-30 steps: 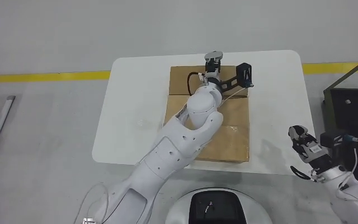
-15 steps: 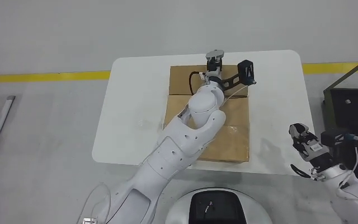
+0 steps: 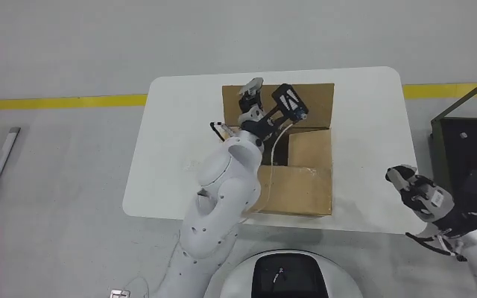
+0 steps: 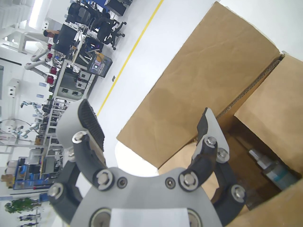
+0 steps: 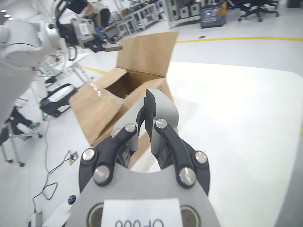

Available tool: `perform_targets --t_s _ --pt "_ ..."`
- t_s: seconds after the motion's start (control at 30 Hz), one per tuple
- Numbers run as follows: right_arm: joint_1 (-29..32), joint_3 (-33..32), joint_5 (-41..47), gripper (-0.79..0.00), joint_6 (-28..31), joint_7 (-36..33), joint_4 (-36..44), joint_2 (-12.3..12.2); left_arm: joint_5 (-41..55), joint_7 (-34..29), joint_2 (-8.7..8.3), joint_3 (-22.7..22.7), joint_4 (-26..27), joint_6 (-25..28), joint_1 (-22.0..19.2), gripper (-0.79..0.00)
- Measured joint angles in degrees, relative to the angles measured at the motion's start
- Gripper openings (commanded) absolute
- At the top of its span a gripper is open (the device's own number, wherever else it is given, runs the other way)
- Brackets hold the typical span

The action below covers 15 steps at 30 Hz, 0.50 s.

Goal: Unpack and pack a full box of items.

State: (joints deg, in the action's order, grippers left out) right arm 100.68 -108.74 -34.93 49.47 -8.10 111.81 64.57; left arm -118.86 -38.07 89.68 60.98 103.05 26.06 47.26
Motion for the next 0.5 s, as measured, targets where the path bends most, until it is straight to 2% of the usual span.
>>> perform_targets --t_s 0.1,0.2,0.5 --pt "-1.58 -0.53 2.66 -0.785 5.93 -5.05 -0.78 -0.82 1.00 -0.24 -0.64 2.68 4.37 2.38 4.04 0.000" --pt "-1.97 -0.92 1.32 -0.785 5.88 -6.11 -0.83 -0.93 -0.51 -1.26 -1.21 4.66 7.08 4.14 6.91 0.000" --pt "-1.92 -0.86 1.37 -0.785 5.79 -5.82 -0.81 -0.91 -0.70 -1.26 -1.22 4.70 7.11 3.90 6.94 0.000"
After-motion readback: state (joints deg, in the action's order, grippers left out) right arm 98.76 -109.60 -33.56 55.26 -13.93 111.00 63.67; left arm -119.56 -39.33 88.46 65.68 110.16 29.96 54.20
